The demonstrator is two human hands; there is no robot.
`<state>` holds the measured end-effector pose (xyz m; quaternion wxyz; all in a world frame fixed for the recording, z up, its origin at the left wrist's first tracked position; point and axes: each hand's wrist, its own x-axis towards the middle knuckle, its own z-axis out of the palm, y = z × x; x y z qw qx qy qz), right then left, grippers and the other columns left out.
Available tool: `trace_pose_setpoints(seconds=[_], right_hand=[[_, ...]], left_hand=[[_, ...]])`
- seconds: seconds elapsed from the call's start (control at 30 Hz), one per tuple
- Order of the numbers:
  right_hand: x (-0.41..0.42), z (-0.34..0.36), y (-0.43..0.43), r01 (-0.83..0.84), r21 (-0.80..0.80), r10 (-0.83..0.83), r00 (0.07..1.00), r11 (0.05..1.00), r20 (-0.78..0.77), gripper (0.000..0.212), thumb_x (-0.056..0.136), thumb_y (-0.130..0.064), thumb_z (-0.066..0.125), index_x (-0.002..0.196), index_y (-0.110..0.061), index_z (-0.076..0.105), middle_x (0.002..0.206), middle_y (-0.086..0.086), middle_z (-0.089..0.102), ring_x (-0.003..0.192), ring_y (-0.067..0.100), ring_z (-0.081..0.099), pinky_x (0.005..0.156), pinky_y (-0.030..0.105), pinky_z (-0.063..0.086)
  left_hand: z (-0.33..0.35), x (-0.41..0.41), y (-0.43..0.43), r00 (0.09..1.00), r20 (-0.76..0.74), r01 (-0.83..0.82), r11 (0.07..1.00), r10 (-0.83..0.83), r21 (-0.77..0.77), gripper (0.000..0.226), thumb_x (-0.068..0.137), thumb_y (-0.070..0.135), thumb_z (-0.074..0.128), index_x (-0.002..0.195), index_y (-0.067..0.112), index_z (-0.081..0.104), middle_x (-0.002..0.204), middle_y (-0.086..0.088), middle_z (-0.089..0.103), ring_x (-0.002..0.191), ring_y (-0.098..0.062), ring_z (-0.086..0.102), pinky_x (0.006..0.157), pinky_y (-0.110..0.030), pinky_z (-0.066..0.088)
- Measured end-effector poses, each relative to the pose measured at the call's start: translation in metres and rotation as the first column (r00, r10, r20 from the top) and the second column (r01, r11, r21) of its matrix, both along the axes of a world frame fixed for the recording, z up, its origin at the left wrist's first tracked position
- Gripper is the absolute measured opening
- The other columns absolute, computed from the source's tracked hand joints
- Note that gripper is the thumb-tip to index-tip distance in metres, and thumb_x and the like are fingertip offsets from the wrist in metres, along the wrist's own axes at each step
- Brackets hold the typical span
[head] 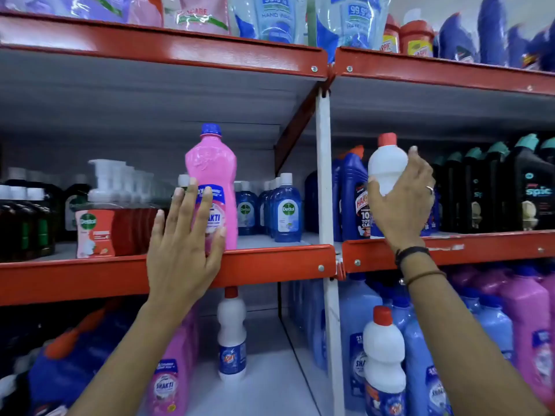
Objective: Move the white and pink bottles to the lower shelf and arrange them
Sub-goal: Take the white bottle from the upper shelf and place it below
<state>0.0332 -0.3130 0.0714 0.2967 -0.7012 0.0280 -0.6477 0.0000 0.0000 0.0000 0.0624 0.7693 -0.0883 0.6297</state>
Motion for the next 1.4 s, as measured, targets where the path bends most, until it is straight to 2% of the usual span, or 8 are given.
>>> trace_pose_setpoints(seconds=[0.13, 0.33, 0.67, 0.77, 0.87, 1.1, 1.23, 1.4], right_hand=[[0.009, 0.014, -0.018, -0.064, 0.103, 0.079, 0.986, 0.993, -0.145, 0.096, 0.079, -0.040, 0.065, 0.147, -0.004, 0.008, 0.134, 0.027, 0.044, 0.116, 0.046, 0.049, 0.091, 0.050, 0.042], [0.006, 0.028, -0.027, -0.057, 0.085, 0.080, 0.951, 0.995, -0.298, 0.075, 0.073, -0.046, 0.072, 0.125, -0.002, 0.041, 0.121, 0.025, 0.058, 0.109, 0.044, 0.055, 0.083, 0.043, 0.041], [-0.041, 0.016, -0.009, -0.396, 0.381, 0.319, 0.914, 0.835, 0.251, 0.077, 0.061, -0.054, 0.075, 0.121, -0.017, 0.043, 0.111, -0.004, 0.063, 0.104, 0.023, 0.062, 0.080, 0.024, 0.035], [-0.059, 0.009, 0.002, -0.554, 0.354, 0.440, 0.825, 0.753, 0.354, 0.068, 0.051, -0.059, 0.078, 0.102, -0.031, 0.045, 0.100, -0.014, 0.064, 0.096, 0.013, 0.065, 0.091, 0.039, 0.049], [-0.076, -0.006, 0.018, -0.646, 0.301, 0.536, 0.756, 0.701, 0.375, 0.063, 0.048, -0.057, 0.082, 0.093, -0.038, 0.042, 0.101, -0.009, 0.067, 0.094, 0.009, 0.066, 0.090, 0.043, 0.052], [-0.103, -0.070, 0.078, -0.772, 0.245, 0.693, 0.635, 0.587, 0.341, 0.061, 0.053, -0.040, 0.085, 0.098, -0.023, 0.047, 0.095, -0.009, 0.069, 0.084, 0.006, 0.067, 0.081, 0.032, 0.054], [-0.100, -0.128, 0.116, -0.790, 0.282, 0.737, 0.611, 0.545, 0.288, 0.060, 0.057, -0.030, 0.087, 0.102, -0.024, 0.048, 0.094, -0.017, 0.064, 0.084, -0.005, 0.062, 0.075, 0.017, 0.049], [-0.074, -0.192, 0.159, -0.731, 0.325, 0.717, 0.671, 0.599, 0.189, 0.067, 0.052, -0.044, 0.082, 0.107, -0.027, 0.048, 0.103, -0.022, 0.059, 0.089, -0.013, 0.058, 0.067, 0.006, 0.046]], left_hand=[[-0.001, 0.007, 0.001, 0.997, 0.026, -0.069, 0.998, 0.069, 0.010, 0.061, 0.094, 0.040, 0.033, 0.150, 0.019, 0.026, 0.160, -0.003, 0.019, 0.146, -0.023, 0.021, 0.111, -0.053, 0.031], [-0.006, 0.008, 0.001, 0.992, 0.084, -0.095, 0.994, 0.091, 0.045, 0.059, 0.094, 0.038, 0.034, 0.150, 0.019, 0.029, 0.160, -0.004, 0.021, 0.144, -0.026, 0.028, 0.109, -0.052, 0.034], [-0.018, 0.004, 0.008, 0.990, 0.092, -0.106, 0.994, 0.103, 0.029, 0.053, 0.097, 0.039, 0.030, 0.147, 0.021, 0.035, 0.156, -0.006, 0.030, 0.142, -0.027, 0.032, 0.108, -0.055, 0.032], [-0.019, 0.001, 0.015, 0.991, 0.088, -0.100, 0.995, 0.098, 0.026, 0.054, 0.098, 0.043, 0.028, 0.149, 0.024, 0.032, 0.157, -0.004, 0.028, 0.142, -0.025, 0.031, 0.110, -0.053, 0.030], [-0.022, 0.000, 0.024, 0.991, 0.089, -0.108, 0.993, 0.104, 0.048, 0.054, 0.098, 0.044, 0.031, 0.149, 0.026, 0.030, 0.157, -0.004, 0.030, 0.142, -0.025, 0.031, 0.110, -0.052, 0.029], [-0.026, -0.001, 0.037, 0.989, 0.068, -0.143, 0.981, 0.135, 0.131, 0.049, 0.101, 0.047, 0.026, 0.148, 0.032, 0.031, 0.156, -0.001, 0.033, 0.142, -0.025, 0.032, 0.112, -0.050, 0.026], [-0.029, -0.001, 0.046, 0.988, 0.070, -0.146, 0.980, 0.137, 0.133, 0.049, 0.101, 0.048, 0.027, 0.148, 0.032, 0.032, 0.155, -0.002, 0.035, 0.142, -0.025, 0.032, 0.112, -0.050, 0.024], [-0.030, 0.002, 0.047, 0.984, 0.114, -0.151, 0.979, 0.136, 0.135, 0.048, 0.101, 0.047, 0.033, 0.147, 0.033, 0.034, 0.153, -0.001, 0.037, 0.142, -0.025, 0.032, 0.113, -0.049, 0.025]])
